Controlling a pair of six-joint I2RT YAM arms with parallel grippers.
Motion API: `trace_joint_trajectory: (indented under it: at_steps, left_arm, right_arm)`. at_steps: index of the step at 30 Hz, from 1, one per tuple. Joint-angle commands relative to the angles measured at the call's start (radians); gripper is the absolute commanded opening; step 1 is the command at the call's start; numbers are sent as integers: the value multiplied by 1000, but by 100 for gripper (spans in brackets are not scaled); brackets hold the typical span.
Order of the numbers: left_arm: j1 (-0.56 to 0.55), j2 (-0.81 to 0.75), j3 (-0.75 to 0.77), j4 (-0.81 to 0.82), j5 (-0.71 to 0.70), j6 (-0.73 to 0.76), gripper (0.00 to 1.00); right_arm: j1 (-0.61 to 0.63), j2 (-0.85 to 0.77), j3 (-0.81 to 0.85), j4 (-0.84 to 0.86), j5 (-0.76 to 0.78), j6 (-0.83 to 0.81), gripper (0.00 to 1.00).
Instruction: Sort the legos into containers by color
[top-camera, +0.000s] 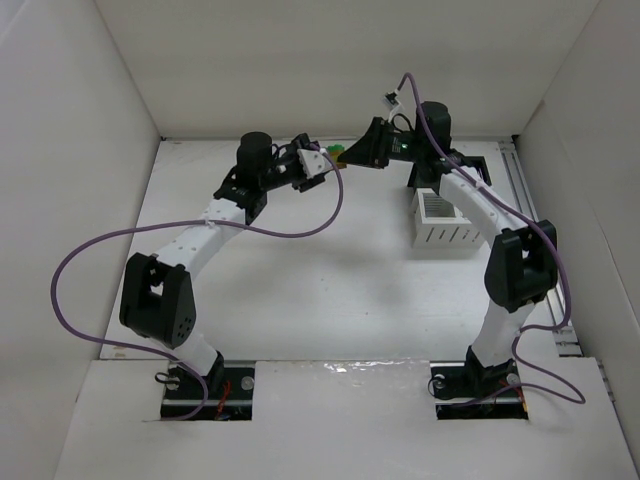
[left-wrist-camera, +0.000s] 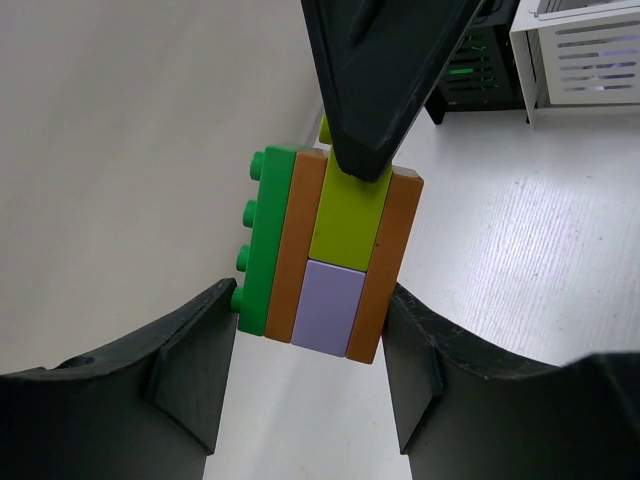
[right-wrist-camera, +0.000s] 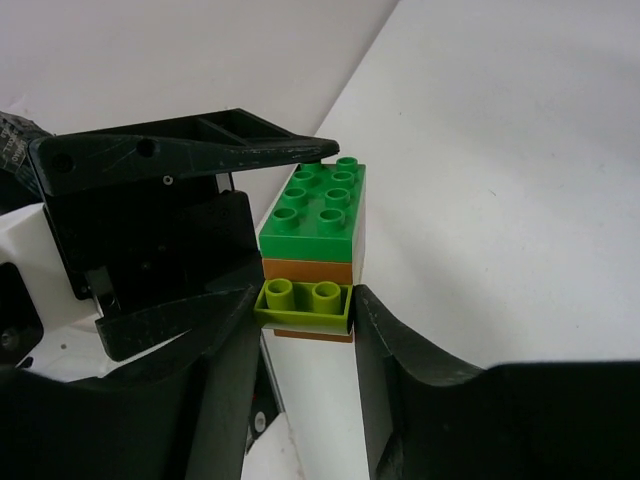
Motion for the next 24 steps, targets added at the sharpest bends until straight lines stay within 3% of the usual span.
trace_joint_trajectory:
  at_steps: [1, 2, 8, 12, 13, 14, 17, 18, 24]
  left_arm:
    - [-4, -60, -4, 34, 37, 17, 0]
    - [-4, -60, -4, 34, 37, 17, 0]
    - [-4, -60, -4, 23, 37, 17, 0]
    - [-4, -60, -4, 23, 37, 17, 0]
    - [-4, -60, -4, 34, 21, 2, 4]
    - [-4, -60, -4, 43, 20, -33, 29]
    - [-4, -60, -4, 53, 11, -69, 61]
    - [-4, -60, -4, 53, 28, -80, 68]
    - [62, -89, -22, -12, 182, -112, 85]
  right_arm:
    - [6, 0, 46, 55, -28, -26, 43]
    - [6, 0, 46, 55, -28, -37, 38]
    - [6, 0, 46, 55, -48, -46, 31]
    - [16, 0, 35, 55, -58, -56, 20]
    - [16, 0, 35, 55, -59, -56, 11]
    - [16, 0, 23, 55, -59, -56, 7]
    - [16, -10, 3, 55, -48, -76, 0]
    - [16, -23, -6, 55, -48, -76, 0]
    - [-27, -53, -40, 55, -57, -122, 0]
